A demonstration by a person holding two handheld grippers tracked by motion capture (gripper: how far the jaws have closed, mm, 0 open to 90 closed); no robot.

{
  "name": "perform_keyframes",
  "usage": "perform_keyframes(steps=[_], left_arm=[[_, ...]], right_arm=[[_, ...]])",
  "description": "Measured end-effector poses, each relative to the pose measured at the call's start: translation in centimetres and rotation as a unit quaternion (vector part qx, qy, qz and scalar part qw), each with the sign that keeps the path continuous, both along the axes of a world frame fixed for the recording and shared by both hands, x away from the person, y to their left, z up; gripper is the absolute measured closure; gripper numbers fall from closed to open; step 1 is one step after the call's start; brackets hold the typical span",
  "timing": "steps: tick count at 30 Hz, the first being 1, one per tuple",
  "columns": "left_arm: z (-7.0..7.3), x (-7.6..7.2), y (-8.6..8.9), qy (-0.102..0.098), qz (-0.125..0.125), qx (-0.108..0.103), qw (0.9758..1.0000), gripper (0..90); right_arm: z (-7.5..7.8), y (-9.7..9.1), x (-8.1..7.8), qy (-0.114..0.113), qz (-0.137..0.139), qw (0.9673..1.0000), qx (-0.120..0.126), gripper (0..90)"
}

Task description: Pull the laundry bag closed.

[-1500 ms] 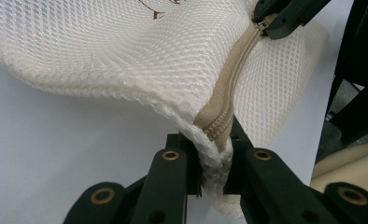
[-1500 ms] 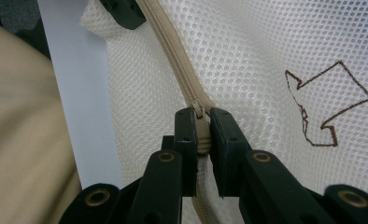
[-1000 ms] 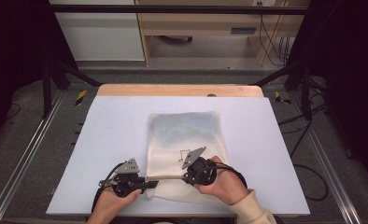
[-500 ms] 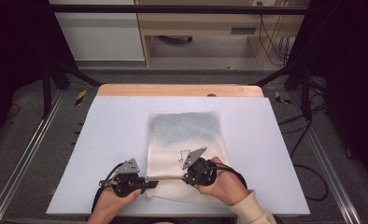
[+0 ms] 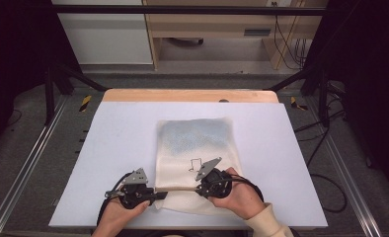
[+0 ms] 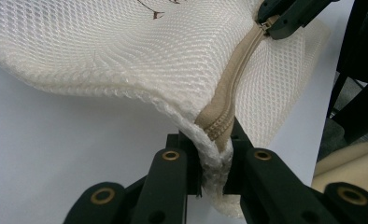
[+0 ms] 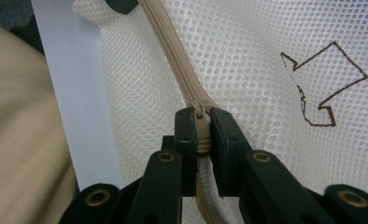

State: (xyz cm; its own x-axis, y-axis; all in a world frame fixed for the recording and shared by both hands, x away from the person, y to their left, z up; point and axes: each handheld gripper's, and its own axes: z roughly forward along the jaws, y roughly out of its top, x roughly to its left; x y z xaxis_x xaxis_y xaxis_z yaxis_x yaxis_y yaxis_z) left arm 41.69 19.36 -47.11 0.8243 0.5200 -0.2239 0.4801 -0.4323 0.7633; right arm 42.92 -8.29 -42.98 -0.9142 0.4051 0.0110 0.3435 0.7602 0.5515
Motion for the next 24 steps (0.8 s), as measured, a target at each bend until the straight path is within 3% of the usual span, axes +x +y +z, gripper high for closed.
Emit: perform_keyframes(steps=[24], left_arm=[[0.0,0.03,-0.04,-0.002,-0.002,0.0,1.0,82.3]], right_arm=[[0.11,-0.65,-0.17,0.0,-0.005,1.0,0.002,81.9]])
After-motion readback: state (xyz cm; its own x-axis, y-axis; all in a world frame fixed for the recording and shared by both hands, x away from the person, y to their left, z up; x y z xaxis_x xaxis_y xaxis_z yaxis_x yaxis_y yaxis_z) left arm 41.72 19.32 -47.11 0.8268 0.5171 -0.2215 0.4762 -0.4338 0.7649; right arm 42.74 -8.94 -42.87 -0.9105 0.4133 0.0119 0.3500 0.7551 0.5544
